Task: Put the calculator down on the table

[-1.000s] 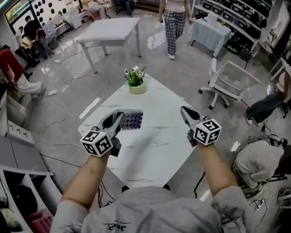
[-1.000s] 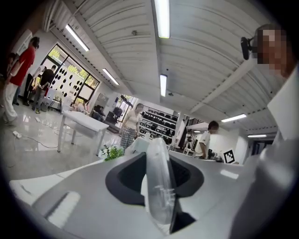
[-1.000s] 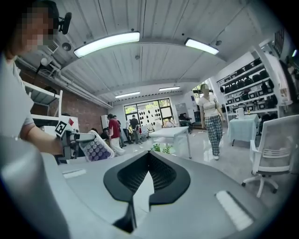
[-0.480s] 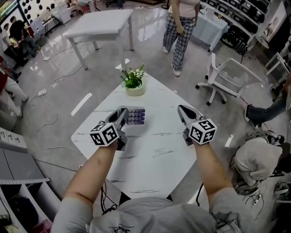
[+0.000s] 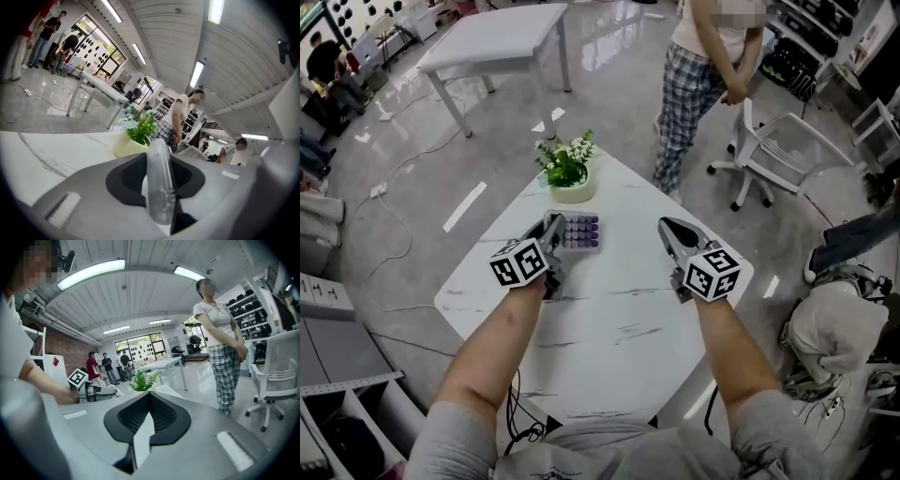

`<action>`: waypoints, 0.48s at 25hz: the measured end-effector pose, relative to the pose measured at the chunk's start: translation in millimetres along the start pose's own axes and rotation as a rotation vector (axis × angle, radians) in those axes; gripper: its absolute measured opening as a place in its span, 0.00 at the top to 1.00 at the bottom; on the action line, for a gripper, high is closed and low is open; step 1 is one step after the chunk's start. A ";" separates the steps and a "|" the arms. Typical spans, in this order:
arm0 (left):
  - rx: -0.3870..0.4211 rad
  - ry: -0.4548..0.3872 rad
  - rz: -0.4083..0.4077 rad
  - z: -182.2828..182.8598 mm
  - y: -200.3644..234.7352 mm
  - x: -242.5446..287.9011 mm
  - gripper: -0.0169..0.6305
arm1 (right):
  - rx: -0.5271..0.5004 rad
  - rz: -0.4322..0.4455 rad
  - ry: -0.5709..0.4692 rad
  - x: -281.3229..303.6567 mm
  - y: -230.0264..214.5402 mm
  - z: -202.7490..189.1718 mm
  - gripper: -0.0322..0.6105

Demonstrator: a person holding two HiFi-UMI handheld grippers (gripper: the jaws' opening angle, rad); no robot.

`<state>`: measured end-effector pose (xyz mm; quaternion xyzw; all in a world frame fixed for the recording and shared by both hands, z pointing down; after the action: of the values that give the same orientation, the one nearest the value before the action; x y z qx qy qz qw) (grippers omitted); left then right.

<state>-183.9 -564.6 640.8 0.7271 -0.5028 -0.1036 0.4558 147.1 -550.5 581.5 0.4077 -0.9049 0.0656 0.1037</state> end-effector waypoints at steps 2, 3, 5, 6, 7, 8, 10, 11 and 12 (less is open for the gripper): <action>0.001 0.014 0.007 -0.9 7.6 12.0 0.73 | 0.010 0.005 0.001 7.9 -2.0 -6.4 0.95; 0.002 0.022 0.010 -2.0 11.0 17.3 0.73 | 0.014 0.008 0.002 11.4 -3.0 -9.6 0.95; 0.001 0.037 0.018 -5.4 18.0 26.3 0.73 | 0.022 0.012 0.006 16.7 -5.3 -15.8 0.94; -0.006 0.043 0.020 -7.3 21.2 29.7 0.73 | 0.026 0.014 0.009 18.6 -6.6 -18.9 0.94; -0.017 0.045 0.019 -8.6 24.0 32.6 0.73 | 0.030 0.015 0.013 20.0 -7.9 -21.9 0.94; -0.028 0.044 0.017 -9.2 26.1 35.3 0.73 | 0.034 0.016 0.016 21.0 -9.2 -24.8 0.94; -0.038 0.044 0.016 -8.9 29.3 40.4 0.73 | 0.040 0.018 0.023 22.3 -11.4 -29.9 0.94; -0.037 0.046 0.019 -7.7 30.4 43.1 0.72 | 0.042 0.018 0.026 23.1 -12.3 -32.0 0.94; -0.032 0.048 0.026 -6.2 31.7 45.9 0.72 | 0.044 0.018 0.028 24.1 -12.9 -34.0 0.95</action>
<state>-178.6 -601.5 682.6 0.7155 -0.4993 -0.0882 0.4806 145.8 -569.5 620.7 0.4006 -0.9053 0.0924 0.1067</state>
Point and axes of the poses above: the fingertips, and each gripper's own axes: x forward along the fingers, y to its left, z out of its top, the point moved 8 cm from there along -x, backward along the fingers, and after that the axes turned 14 degrees about -x, right-handed, at the moved point
